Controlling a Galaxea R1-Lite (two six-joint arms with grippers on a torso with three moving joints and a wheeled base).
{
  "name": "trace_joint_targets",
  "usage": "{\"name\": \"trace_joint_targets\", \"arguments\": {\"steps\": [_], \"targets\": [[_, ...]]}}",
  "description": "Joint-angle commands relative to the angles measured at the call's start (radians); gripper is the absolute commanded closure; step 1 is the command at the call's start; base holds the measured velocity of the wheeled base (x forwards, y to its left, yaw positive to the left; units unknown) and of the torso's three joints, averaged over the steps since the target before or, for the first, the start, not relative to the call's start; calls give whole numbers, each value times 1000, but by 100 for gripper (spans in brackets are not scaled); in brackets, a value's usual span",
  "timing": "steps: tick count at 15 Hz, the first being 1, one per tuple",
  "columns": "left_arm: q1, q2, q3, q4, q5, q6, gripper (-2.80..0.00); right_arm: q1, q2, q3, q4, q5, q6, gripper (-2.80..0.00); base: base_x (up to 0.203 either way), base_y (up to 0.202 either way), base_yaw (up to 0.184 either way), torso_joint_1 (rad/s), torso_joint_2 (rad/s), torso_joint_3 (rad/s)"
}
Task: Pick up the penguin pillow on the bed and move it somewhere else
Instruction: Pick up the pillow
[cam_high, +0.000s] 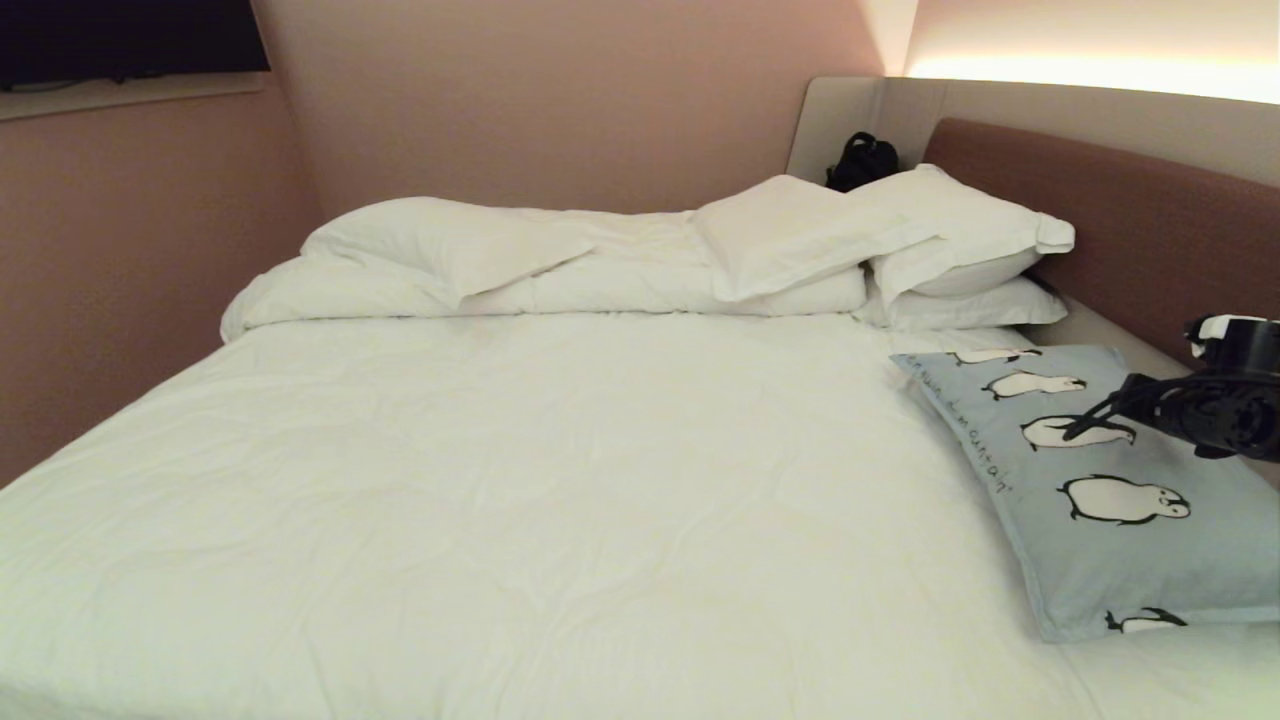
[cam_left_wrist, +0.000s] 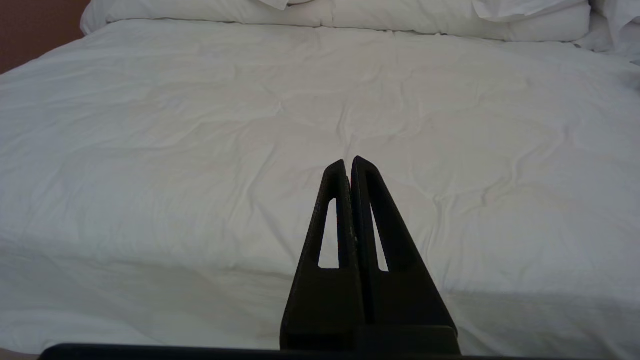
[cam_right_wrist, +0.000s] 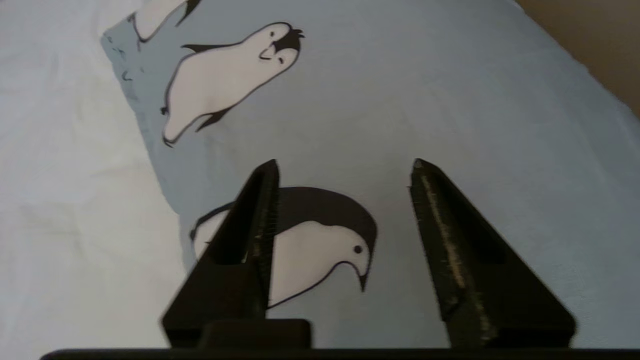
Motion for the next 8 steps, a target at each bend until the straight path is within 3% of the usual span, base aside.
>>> {"name": "trace_joint_targets", "arguments": {"steps": [1, 8], "targets": [[0, 0, 0, 0, 0, -1, 0, -9, 5, -3, -4, 2, -55, -280, 0, 0, 0, 0, 0, 0], [0, 0, 0, -1, 0, -1, 0, -67, -3, 15, -4, 175, -247, -280, 0, 0, 0, 0, 0, 0]]}}
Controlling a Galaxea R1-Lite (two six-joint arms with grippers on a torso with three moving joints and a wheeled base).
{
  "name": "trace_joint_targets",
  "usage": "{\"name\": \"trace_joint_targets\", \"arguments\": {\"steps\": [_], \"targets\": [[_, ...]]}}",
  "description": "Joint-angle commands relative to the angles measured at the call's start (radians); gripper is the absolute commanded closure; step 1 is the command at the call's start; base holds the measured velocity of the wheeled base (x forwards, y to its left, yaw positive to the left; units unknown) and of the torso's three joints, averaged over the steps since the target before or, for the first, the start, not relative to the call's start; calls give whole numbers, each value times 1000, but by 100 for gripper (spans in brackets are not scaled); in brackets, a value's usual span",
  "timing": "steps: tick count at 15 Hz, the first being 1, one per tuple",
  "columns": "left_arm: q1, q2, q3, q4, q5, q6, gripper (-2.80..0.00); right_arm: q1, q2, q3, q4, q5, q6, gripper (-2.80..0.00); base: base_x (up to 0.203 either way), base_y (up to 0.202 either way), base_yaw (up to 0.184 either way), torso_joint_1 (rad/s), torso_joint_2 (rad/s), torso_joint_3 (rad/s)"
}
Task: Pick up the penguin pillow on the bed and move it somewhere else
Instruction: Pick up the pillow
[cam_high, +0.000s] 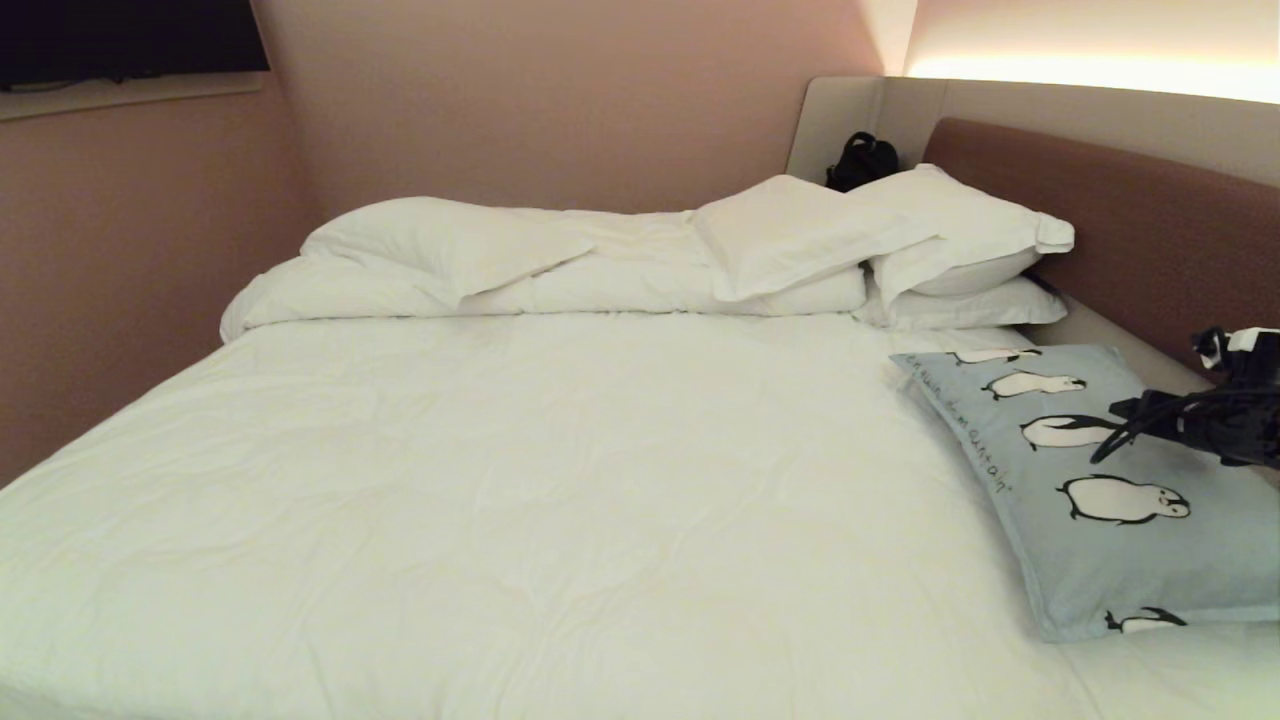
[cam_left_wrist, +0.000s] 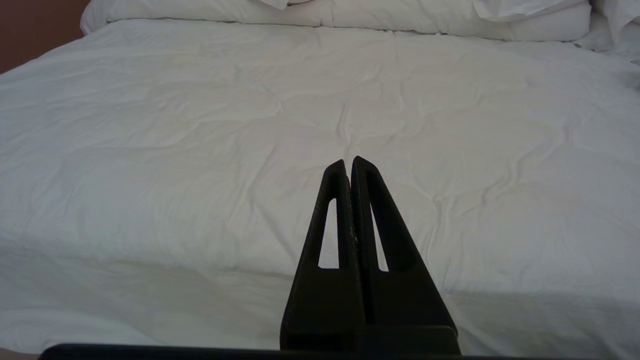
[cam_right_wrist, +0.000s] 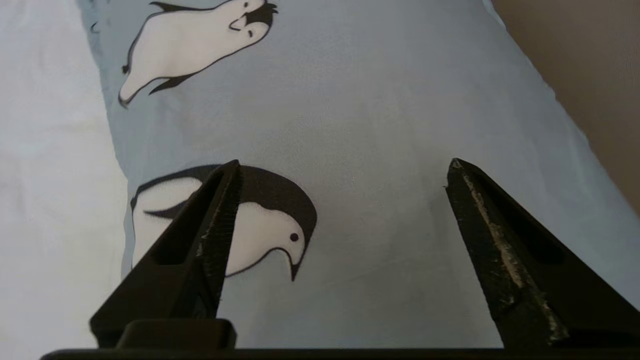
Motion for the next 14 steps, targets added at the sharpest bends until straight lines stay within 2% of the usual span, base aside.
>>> {"name": "trace_joint_targets", "arguments": {"steps": [1, 4, 14], "targets": [[0, 0, 0, 0, 1, -1, 0, -16, -16, 4, -1, 104, -104, -280, 0, 0, 0, 0, 0, 0], [0, 0, 0, -1, 1, -1, 0, -18, -15, 8, 3, 127, -168, -280, 0, 0, 0, 0, 0, 0], [0, 0, 0, -1, 1, -1, 0, -16, 82, 25, -2, 123, -229, -280, 0, 0, 0, 0, 0, 0]]}}
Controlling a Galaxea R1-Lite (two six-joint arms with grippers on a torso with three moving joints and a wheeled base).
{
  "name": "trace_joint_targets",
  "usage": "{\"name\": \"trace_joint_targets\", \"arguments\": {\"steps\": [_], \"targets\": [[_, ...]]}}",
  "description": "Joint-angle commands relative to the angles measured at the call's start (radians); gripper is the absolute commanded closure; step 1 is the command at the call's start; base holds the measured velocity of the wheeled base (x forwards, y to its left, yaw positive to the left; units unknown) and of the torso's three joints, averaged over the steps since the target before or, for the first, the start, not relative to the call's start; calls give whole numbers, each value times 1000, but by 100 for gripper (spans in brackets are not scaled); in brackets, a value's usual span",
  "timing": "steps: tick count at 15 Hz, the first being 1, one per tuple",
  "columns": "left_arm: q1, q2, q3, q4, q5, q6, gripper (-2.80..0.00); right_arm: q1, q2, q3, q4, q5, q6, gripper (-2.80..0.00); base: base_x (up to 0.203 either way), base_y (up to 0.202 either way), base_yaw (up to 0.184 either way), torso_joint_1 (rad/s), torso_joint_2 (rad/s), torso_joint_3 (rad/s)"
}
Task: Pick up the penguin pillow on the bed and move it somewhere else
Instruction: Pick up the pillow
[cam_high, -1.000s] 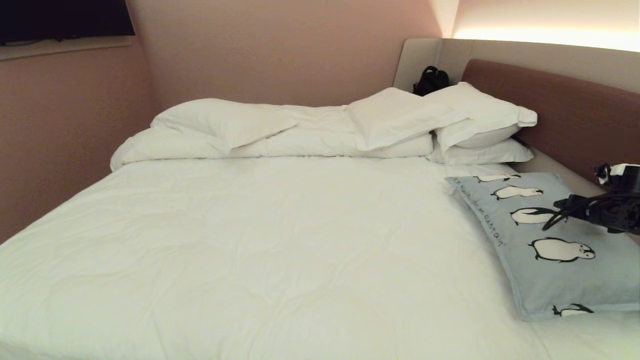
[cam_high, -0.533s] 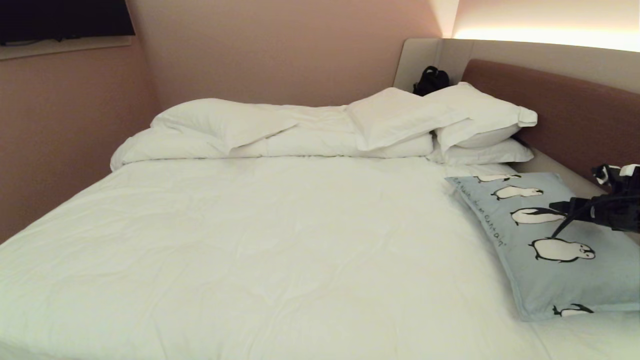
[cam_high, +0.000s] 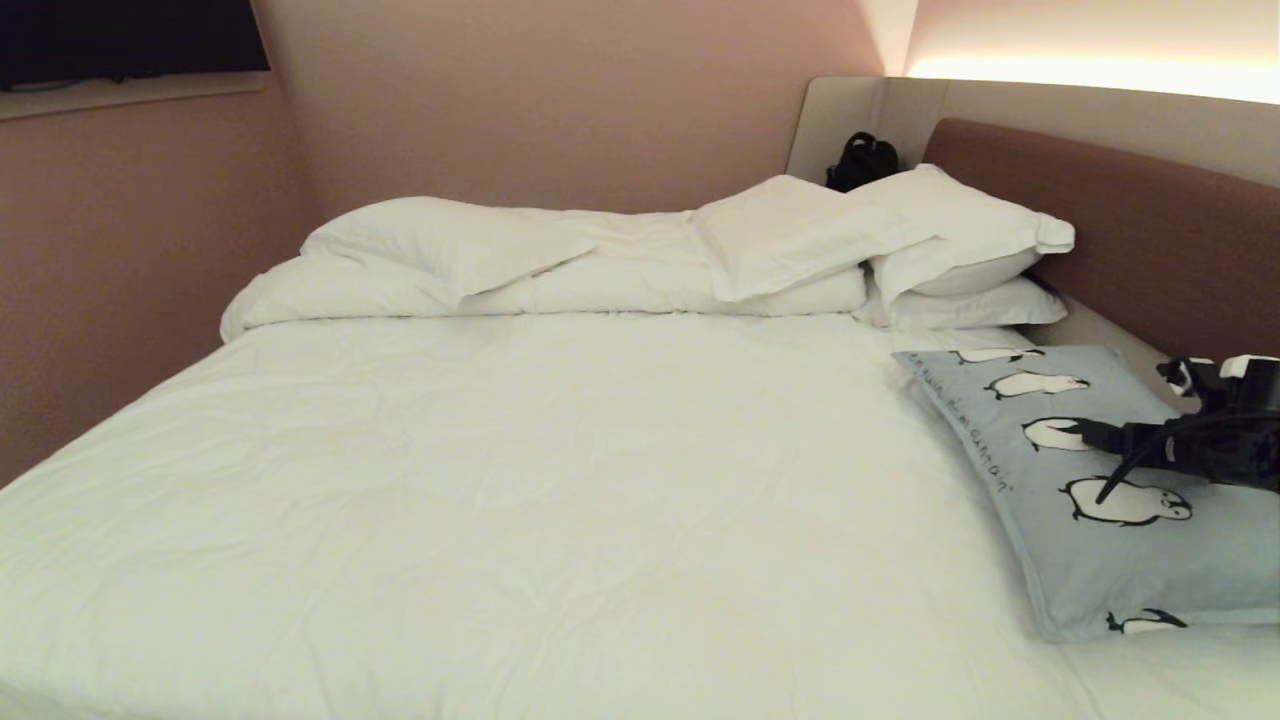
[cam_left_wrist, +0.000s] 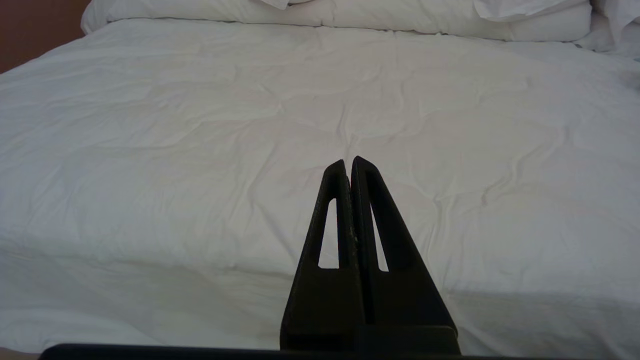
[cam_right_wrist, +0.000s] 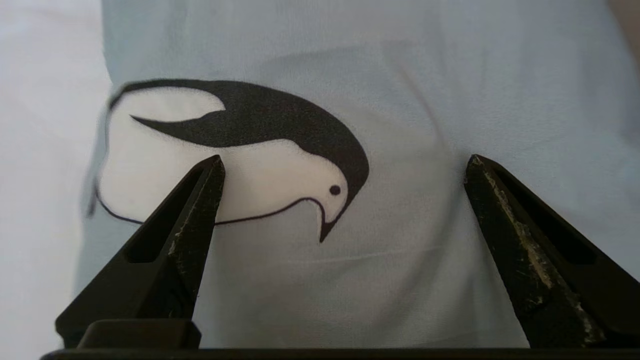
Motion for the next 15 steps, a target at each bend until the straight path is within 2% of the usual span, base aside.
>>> {"name": "trace_joint_targets", "arguments": {"steps": [1, 9, 15], "targets": [[0, 0, 0, -1, 0, -1, 0, 0, 56, -13, -1, -3, -15, -280, 0, 0, 0, 0, 0, 0], [0, 0, 0, -1, 0, -2, 0, -22, 192, -48, 3, -21, -15, -280, 0, 0, 0, 0, 0, 0], [0, 0, 0, 0, 0, -1, 0, -23, 220, -59, 0, -34, -15, -280, 0, 0, 0, 0, 0, 0]]}}
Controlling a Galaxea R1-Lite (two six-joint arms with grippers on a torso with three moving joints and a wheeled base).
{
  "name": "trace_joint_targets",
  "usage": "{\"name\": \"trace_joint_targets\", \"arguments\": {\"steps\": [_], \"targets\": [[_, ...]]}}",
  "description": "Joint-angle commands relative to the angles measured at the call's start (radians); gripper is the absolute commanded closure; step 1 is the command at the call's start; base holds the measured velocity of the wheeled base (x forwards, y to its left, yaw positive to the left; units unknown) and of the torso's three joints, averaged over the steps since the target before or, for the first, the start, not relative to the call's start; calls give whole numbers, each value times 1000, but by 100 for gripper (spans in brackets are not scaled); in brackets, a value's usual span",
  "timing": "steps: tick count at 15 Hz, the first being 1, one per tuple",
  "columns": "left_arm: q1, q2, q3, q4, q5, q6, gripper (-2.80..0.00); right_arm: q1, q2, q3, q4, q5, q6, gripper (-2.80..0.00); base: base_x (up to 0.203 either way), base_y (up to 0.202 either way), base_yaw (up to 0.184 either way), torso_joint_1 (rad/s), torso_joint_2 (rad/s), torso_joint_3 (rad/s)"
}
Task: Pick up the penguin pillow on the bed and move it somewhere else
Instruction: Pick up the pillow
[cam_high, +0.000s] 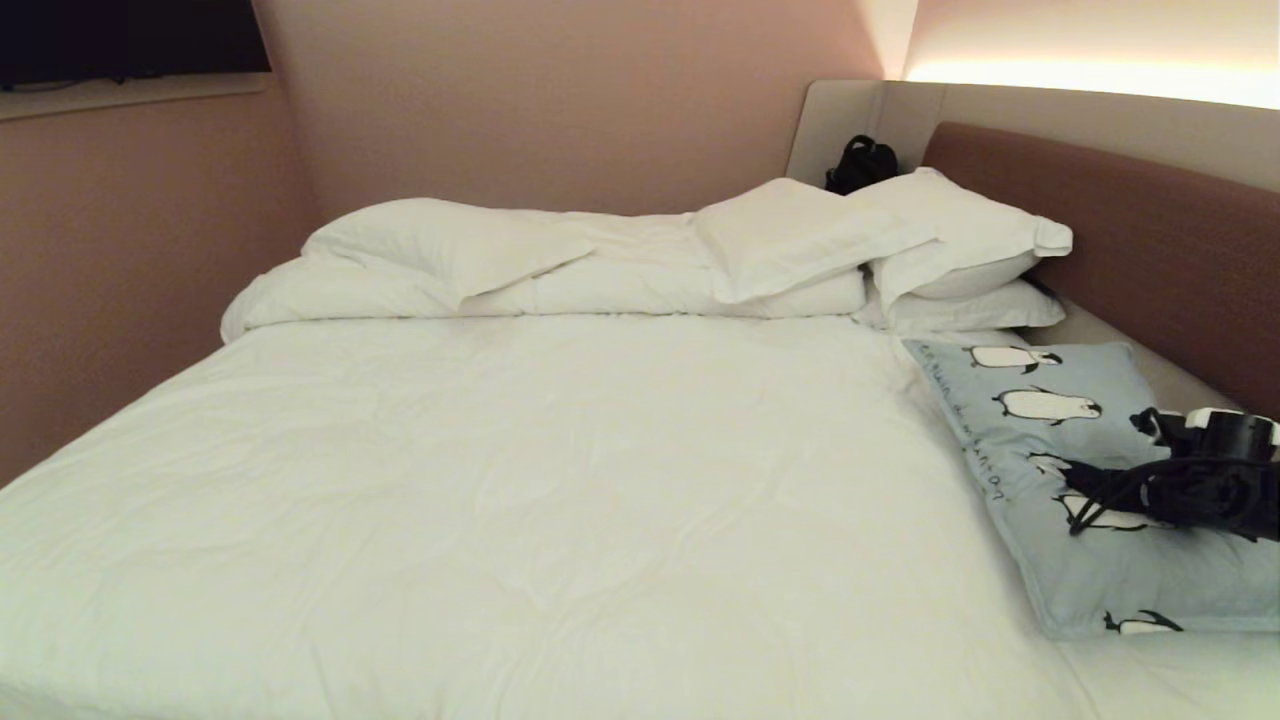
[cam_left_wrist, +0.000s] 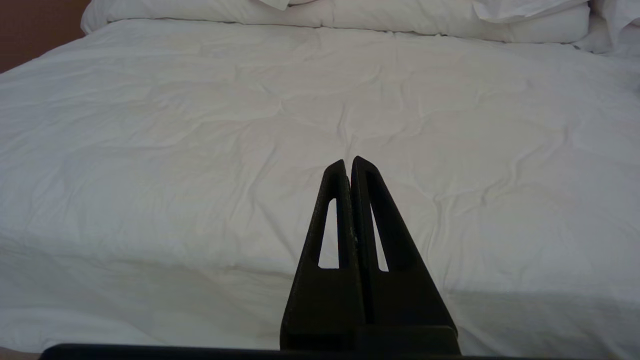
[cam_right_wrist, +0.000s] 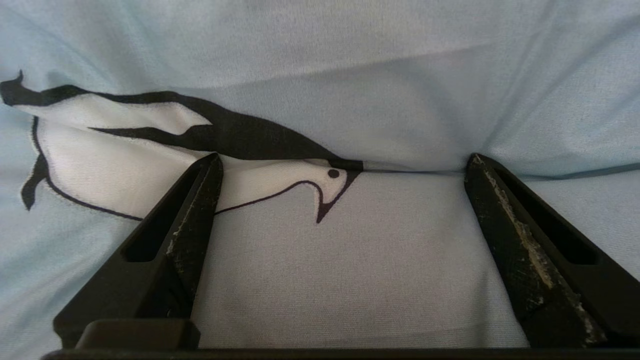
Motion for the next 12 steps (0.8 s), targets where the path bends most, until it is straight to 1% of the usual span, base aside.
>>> {"name": "trace_joint_targets", "arguments": {"steps": [1, 9, 12], "targets": [[0, 0, 0, -1, 1, 0, 0, 0, 19, -1, 2, 0, -1, -280, 0, 0, 0, 0, 0, 0], [0, 0, 0, 0, 1, 0, 0, 0, 22, -4, -1, 2, 5, -280, 0, 0, 0, 0, 0, 0], [0, 0, 0, -1, 1, 0, 0, 0, 9, -6, 0, 3, 28, -280, 0, 0, 0, 0, 0, 0]]}}
